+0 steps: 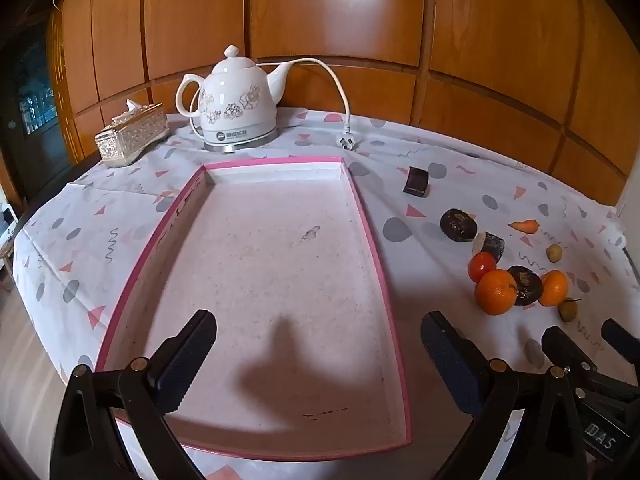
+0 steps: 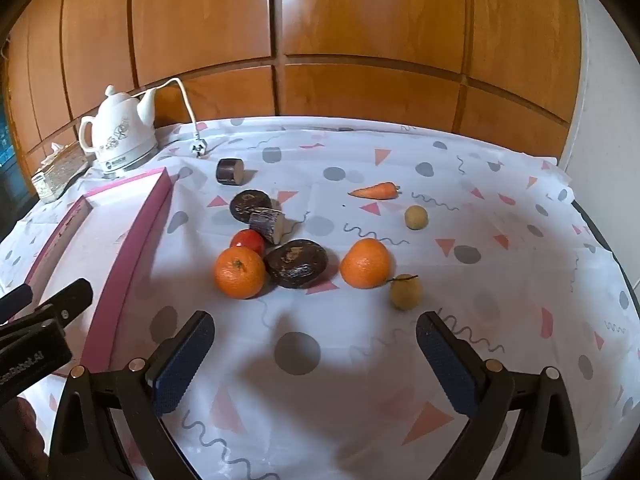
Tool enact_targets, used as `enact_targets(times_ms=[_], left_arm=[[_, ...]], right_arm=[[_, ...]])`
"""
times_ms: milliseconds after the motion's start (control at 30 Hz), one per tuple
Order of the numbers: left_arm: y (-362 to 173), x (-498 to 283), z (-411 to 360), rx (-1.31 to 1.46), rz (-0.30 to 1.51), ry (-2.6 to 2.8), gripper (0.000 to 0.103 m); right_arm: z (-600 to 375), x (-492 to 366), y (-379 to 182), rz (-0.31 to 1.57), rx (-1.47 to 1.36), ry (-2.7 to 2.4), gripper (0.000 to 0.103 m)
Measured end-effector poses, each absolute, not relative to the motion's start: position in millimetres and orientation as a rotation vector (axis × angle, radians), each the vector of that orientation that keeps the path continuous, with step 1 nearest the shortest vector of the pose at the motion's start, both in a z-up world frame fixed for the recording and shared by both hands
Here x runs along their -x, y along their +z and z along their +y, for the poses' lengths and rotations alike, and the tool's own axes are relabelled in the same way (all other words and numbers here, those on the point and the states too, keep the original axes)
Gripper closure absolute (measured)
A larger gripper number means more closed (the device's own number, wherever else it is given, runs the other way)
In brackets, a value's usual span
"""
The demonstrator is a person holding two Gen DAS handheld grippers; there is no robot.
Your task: Organize fruits
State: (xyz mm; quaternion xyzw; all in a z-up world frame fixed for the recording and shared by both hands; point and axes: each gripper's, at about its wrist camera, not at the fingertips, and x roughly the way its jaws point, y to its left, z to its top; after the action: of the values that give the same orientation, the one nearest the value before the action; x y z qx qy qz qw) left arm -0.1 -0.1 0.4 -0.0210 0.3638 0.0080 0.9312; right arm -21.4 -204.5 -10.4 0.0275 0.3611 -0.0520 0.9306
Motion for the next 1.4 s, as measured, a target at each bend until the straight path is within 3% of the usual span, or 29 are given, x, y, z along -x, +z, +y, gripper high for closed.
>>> enact_targets(times_ms=[1400], left_arm=[[10.7,7.6,3.4,0.024,0.709,0.034,0.000]], right_arm=[[-194.0,25.7,-2.1,0.711,-0.031,-0.063,0.000]])
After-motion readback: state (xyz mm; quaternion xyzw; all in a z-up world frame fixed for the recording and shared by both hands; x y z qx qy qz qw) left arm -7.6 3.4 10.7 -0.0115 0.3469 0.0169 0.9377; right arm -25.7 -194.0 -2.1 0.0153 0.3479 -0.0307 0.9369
